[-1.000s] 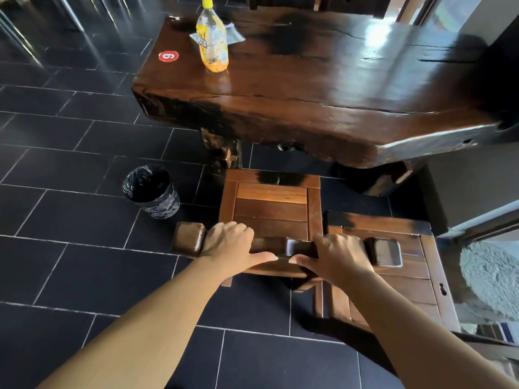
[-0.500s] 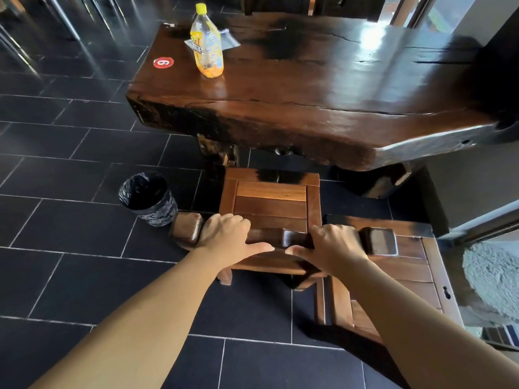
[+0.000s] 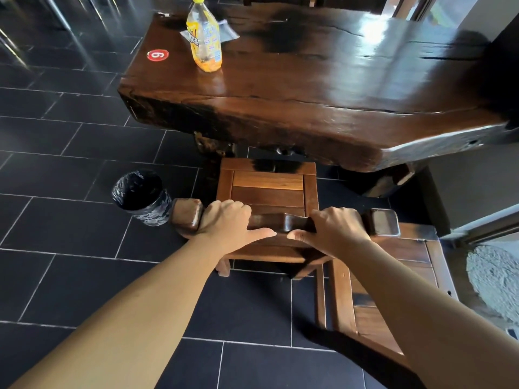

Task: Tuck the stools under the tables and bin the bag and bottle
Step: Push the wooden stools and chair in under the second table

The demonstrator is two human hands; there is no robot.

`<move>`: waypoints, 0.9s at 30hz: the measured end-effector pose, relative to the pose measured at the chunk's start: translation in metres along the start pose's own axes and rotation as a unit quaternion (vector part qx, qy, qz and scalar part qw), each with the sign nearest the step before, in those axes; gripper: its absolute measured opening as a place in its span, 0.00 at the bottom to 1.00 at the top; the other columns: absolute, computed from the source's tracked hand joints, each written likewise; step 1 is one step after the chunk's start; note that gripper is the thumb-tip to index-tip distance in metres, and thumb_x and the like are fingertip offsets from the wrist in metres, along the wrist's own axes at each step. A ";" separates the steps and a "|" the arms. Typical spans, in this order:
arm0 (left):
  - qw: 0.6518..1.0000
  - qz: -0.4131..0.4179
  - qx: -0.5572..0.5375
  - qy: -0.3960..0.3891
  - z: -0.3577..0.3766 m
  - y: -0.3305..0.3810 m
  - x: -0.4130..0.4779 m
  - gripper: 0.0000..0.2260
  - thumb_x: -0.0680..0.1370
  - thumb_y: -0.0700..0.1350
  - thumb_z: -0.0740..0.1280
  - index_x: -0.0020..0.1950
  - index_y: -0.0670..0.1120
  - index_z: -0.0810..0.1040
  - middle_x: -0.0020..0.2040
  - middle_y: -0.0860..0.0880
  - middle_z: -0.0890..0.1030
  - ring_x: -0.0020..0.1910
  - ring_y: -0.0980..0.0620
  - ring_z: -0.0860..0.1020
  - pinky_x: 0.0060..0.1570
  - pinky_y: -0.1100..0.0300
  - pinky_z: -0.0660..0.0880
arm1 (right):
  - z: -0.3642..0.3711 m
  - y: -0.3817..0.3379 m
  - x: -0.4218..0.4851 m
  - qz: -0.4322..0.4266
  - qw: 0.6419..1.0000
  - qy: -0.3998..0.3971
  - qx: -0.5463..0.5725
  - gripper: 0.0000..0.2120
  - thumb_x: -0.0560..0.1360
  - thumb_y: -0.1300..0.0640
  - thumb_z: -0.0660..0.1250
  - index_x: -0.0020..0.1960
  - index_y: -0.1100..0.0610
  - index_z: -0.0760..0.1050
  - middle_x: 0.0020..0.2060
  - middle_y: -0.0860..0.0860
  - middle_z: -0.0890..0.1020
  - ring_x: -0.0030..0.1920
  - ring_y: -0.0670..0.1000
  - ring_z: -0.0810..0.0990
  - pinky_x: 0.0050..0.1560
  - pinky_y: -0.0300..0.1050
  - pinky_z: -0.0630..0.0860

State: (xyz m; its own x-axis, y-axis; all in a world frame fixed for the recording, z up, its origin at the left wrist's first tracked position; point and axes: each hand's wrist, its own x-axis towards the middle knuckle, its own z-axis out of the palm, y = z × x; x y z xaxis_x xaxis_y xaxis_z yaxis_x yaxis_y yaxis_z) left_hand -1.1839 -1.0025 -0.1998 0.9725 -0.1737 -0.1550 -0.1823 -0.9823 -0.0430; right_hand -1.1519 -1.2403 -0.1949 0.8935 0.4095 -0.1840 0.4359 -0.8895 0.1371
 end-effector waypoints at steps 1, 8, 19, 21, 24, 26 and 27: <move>1.000 0.000 0.000 -0.002 0.000 -0.001 0.000 0.32 0.71 0.78 0.48 0.43 0.50 0.69 0.48 0.51 0.81 0.50 0.49 0.77 0.54 0.52 0.70 | 0.000 -0.001 0.001 0.004 1.000 -0.002 0.002 0.35 0.71 0.22 0.50 0.52 0.50 0.75 0.38 0.48 0.73 0.39 0.51 0.79 0.39 0.46 0.73; 1.000 -0.012 -0.008 -0.010 -0.003 -0.001 0.000 0.34 0.71 0.78 0.49 0.46 0.49 0.74 0.48 0.51 0.80 0.51 0.49 0.77 0.55 0.51 0.70 | 0.001 -0.003 0.001 0.015 1.000 -0.024 0.010 0.37 0.69 0.21 0.46 0.54 0.50 0.74 0.38 0.47 0.75 0.39 0.50 0.79 0.41 0.47 0.77; 0.998 -0.036 -0.030 -0.035 -0.020 0.012 -0.033 0.41 0.71 0.78 0.51 0.67 0.47 0.72 0.66 0.47 0.76 0.64 0.45 0.73 0.67 0.45 0.66 | -0.023 -0.024 -0.038 0.053 0.984 -0.049 0.165 0.33 0.75 0.33 0.63 0.72 0.51 0.67 0.70 0.52 0.72 0.72 0.55 0.68 0.76 0.60 0.56; 0.997 -0.020 -0.055 -0.042 -0.032 0.017 -0.056 0.41 0.72 0.75 0.55 0.75 0.49 0.64 0.77 0.47 0.65 0.73 0.45 0.66 0.71 0.43 0.64 | -0.035 -0.027 -0.067 0.038 0.983 -0.046 0.175 0.33 0.75 0.36 0.65 0.74 0.50 0.64 0.72 0.51 0.70 0.72 0.56 0.69 0.73 0.58 0.65; 0.995 -0.020 -0.079 -0.052 -0.058 0.028 -0.096 0.39 0.73 0.73 0.58 0.77 0.51 0.61 0.76 0.48 0.66 0.72 0.45 0.68 0.66 0.43 0.70 | -0.062 -0.028 -0.113 0.038 0.980 -0.051 0.187 0.32 0.75 0.38 0.67 0.73 0.49 0.64 0.70 0.52 0.72 0.68 0.56 0.73 0.65 0.56 0.74; 0.994 -0.025 -0.095 -0.053 -0.081 0.038 -0.124 0.37 0.74 0.70 0.60 0.76 0.50 0.62 0.74 0.49 0.69 0.70 0.45 0.71 0.63 0.43 0.73 | -0.084 -0.032 -0.145 0.044 0.977 -0.056 0.202 0.32 0.75 0.39 0.67 0.74 0.49 0.63 0.69 0.52 0.73 0.65 0.56 0.75 0.61 0.57 0.77; 0.993 -0.024 -0.100 -0.051 -0.092 0.044 -0.138 0.35 0.75 0.68 0.61 0.76 0.50 0.62 0.74 0.49 0.70 0.69 0.46 0.72 0.63 0.43 0.73 | -0.095 -0.034 -0.160 0.046 0.975 -0.063 0.207 0.32 0.75 0.40 0.67 0.74 0.49 0.62 0.68 0.52 0.74 0.64 0.56 0.75 0.61 0.57 0.77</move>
State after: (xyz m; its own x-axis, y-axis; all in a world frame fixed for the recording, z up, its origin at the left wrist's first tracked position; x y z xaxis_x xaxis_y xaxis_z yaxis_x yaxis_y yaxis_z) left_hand -1.3123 -1.0279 -0.0891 0.9579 -0.1287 -0.2565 -0.0941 -0.9853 0.1428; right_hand -1.2996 -1.2565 -0.0771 0.8953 0.3195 -0.3105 0.2511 -0.9376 -0.2406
